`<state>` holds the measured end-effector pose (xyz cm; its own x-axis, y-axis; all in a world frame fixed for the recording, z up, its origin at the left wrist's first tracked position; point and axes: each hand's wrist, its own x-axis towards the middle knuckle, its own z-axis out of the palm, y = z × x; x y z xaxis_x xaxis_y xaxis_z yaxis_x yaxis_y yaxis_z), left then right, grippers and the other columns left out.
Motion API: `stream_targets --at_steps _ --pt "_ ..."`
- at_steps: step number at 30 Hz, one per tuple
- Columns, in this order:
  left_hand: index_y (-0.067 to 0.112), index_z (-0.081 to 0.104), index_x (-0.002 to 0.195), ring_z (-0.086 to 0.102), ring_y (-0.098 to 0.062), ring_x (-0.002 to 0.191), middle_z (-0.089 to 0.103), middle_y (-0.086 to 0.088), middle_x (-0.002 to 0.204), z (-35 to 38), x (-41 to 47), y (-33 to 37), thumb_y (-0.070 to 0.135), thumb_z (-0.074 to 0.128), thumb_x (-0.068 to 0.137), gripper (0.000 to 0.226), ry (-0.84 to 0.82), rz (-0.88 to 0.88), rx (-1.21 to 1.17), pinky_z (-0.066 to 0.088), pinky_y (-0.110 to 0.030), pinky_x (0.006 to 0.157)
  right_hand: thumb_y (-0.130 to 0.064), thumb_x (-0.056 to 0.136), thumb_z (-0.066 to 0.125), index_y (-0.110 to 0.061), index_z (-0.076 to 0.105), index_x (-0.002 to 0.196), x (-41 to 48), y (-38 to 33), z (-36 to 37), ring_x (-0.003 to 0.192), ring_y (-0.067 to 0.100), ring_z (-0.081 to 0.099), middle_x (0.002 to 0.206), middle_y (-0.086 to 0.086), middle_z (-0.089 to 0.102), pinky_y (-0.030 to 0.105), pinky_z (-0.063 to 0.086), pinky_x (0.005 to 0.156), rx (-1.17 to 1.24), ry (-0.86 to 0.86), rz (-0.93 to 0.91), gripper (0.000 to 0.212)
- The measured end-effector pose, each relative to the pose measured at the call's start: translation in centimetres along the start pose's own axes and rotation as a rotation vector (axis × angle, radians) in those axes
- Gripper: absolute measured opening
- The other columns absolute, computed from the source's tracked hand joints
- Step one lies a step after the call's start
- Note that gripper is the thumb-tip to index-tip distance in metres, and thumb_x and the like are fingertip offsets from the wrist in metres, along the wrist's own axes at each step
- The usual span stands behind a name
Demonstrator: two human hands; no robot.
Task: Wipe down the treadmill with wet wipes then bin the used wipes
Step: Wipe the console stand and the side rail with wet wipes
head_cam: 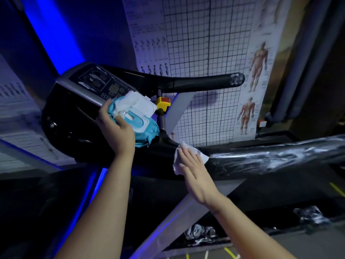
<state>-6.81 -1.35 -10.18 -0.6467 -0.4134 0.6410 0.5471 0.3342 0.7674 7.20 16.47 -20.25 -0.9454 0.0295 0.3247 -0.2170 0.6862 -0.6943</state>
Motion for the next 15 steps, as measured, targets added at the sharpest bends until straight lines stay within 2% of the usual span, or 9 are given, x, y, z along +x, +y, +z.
stream_targets --at_steps 2,6,9,11,15 --pt "0.010 0.058 0.141 0.057 -0.029 0.127 0.055 -0.017 0.138 -0.3 -0.4 0.6 -0.008 0.043 0.089 0.058 0.041 -0.021 -0.041 0.043 -0.021 0.107 -0.046 0.099 0.019 -0.022 0.022 0.160 -0.4 -0.1 0.9 0.152 -0.001 -0.005 0.167 -0.011 0.005 0.033 -0.006 0.126 0.040 0.041 0.062 0.066" --pt "0.010 0.056 0.144 0.057 -0.023 0.122 0.055 -0.010 0.134 -0.6 -2.3 2.5 -0.007 0.045 0.093 0.055 0.039 -0.025 -0.110 0.038 -0.006 0.099 -0.026 0.083 0.030 -0.019 0.028 0.158 0.6 -0.1 1.6 0.155 0.015 0.007 0.167 -0.002 0.014 0.041 0.002 0.126 -0.172 0.112 0.059 0.076" --pt "0.007 0.055 0.145 0.053 -0.024 0.124 0.057 -0.017 0.138 -1.7 -3.2 3.3 -0.009 0.049 0.093 0.055 -0.011 0.025 -0.079 0.031 -0.001 0.099 -0.042 0.086 0.015 -0.023 0.039 0.154 2.2 -1.1 0.2 0.152 0.016 0.020 0.164 -0.002 0.028 0.033 0.006 0.124 -0.194 0.144 0.149 0.075" --pt "0.006 0.055 0.144 0.053 -0.021 0.125 0.057 -0.016 0.139 -2.6 -3.8 3.4 -0.010 0.050 0.092 0.055 -0.039 0.065 -0.055 0.030 -0.002 0.101 -0.046 0.086 0.009 -0.026 0.040 0.153 2.7 -1.3 -0.2 0.151 0.013 0.021 0.164 -0.004 0.029 0.028 0.006 0.120 -0.185 0.122 0.171 0.077" --pt "0.009 0.055 0.145 0.052 -0.008 0.120 0.056 -0.006 0.137 -3.9 -4.6 3.9 -0.008 0.048 0.094 0.054 -0.037 0.042 -0.088 0.035 -0.005 0.100 -0.042 0.099 0.027 -0.026 0.037 0.154 1.4 -0.7 0.5 0.152 0.007 0.016 0.165 -0.008 0.024 0.023 -0.001 0.120 -0.095 0.195 0.116 0.059"
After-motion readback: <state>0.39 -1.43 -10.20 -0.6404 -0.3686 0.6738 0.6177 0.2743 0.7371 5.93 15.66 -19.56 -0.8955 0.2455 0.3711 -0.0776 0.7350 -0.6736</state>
